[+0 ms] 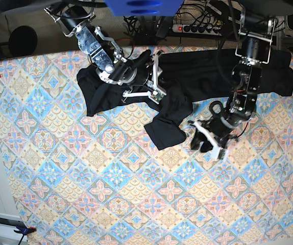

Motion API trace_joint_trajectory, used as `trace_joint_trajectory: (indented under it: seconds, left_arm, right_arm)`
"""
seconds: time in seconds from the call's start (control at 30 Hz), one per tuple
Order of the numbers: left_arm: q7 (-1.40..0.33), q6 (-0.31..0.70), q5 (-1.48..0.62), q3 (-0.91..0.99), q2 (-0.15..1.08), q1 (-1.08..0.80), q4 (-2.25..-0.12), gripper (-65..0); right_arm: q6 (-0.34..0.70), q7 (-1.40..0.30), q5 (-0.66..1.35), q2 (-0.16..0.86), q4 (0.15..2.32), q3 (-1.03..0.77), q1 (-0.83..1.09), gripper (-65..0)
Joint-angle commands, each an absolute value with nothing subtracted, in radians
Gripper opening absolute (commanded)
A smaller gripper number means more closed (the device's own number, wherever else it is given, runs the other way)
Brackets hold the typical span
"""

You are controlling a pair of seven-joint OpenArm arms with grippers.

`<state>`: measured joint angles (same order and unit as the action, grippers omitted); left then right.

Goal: Layout the t-shirt on the table in an organized manner, then fold the t-shirt properly
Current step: 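Move the left gripper to the bunched sleeve on the shirt, then grasp the bunched sleeve with the left gripper and drag it along the shirt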

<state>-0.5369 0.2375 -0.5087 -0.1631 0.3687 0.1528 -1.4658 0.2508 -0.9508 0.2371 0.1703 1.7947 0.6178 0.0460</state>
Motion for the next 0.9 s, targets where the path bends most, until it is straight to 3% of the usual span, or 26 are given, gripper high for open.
trace_joint_trajectory:
  seconds: [0.0, 0.17, 0.5, 0.7, 0.87]
  left_arm:
    - [-0.521, 0.223, -0.484, -0.171, 0.358, 0.189, -1.454, -44.2]
    - [-0.521, 0.222, -0.311, -0.295, 0.255, 0.297, -1.319, -44.2]
    - [-0.521, 0.222, -0.147, -0.314, 0.133, 0.367, -1.106, -45.5]
    - [-0.513, 0.225, -0.171, -0.305, 0.137, 0.367, -1.112, -64.5]
    - [-0.516, 0.223, -0.242, -0.237, 0.177, 0.338, -1.239, -65.0]
  right_arm:
    - [0.249, -0.938, 0.243, 0.168, 1.821, 0.607, 0.036, -45.1]
    - [0.249, -0.938, 0.243, 0.168, 1.839, 0.598, 0.039, -45.1]
    - [0.249, -0.937, 0.243, 0.170, 1.857, 0.596, 0.036, -45.1]
    - [0.249, -0.937, 0.243, 0.170, 1.857, 0.565, 0.036, -45.1]
    - [0.249, -0.915, 0.243, 0.170, 1.851, 0.559, 0.035, -45.1]
